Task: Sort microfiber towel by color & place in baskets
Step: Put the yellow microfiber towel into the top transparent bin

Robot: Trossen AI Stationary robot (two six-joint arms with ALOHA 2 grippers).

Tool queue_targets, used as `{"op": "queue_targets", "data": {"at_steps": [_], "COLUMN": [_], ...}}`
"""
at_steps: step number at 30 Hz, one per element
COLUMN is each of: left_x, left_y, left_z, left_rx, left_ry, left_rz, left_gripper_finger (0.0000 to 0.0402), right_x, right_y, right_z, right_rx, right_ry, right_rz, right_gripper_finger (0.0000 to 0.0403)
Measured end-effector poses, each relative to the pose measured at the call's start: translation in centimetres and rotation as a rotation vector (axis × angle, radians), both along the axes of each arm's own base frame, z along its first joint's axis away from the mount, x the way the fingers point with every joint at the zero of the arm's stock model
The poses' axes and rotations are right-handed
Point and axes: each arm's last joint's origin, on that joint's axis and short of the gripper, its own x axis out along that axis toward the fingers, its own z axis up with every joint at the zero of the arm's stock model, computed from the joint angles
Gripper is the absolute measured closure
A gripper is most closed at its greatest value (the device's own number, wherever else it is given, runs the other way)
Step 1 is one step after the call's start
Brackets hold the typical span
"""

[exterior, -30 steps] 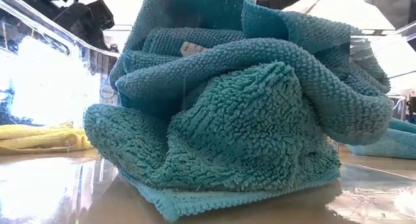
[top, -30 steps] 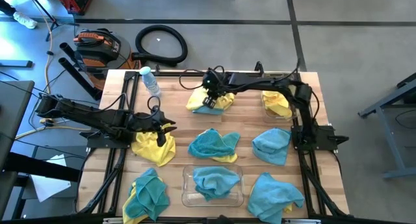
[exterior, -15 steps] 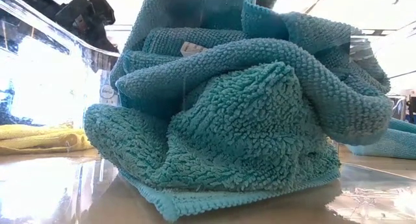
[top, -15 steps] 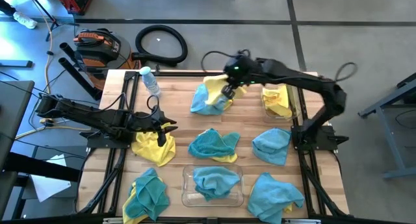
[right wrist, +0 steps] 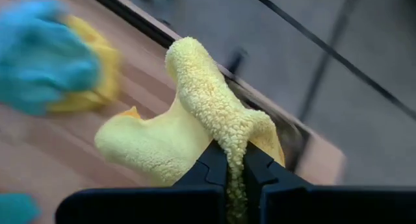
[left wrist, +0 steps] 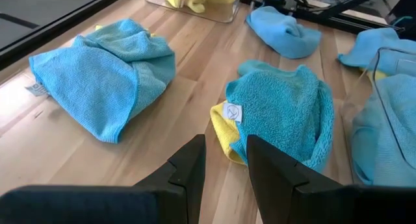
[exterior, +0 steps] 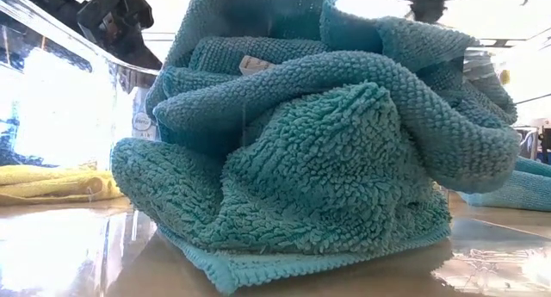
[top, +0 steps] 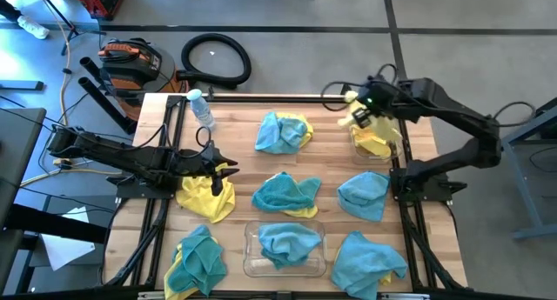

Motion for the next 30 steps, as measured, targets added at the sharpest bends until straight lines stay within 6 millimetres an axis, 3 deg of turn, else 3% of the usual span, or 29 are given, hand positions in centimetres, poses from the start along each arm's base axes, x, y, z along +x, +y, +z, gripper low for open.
{"op": "queue_targets", "data": {"at_steps": [4,9,16,20,30], "left_x": [0.0,0.1,0.3,0.4,0.4], "left_y": [0.0,0.0,-0.1,-0.1,-0.1], "left_z": [0.0,0.1,0.7,1.0,1.0], "left_rx": [0.001,0.02,0.07,0.09,0.093], "left_ry": [0.0,-0.011,-0.066,-0.089,-0.084], "left_rz": [-0.001,-0.011,-0.039,-0.049,-0.05], "left_gripper_finger": [0.0303,0.0303,0.0303,0.0303,0.0303], "right_x": [-2.3,-3.9,-3.3,-2.7,-3.1], "right_y": [0.0,-1.1,-5.2,-7.0,-6.6], "right_z": [-2.3,-6.1,-9.5,-11.8,-18.8], "right_rx": [0.014,0.038,0.071,0.081,0.204], "right_ry": [0.045,0.054,-0.126,-0.13,-0.04], "right_rz": [-0.109,-0.179,-0.16,-0.182,-0.215], "right_gripper_finger": [0.0402,0.0402,0.0403,0.0403,0.0402]}}
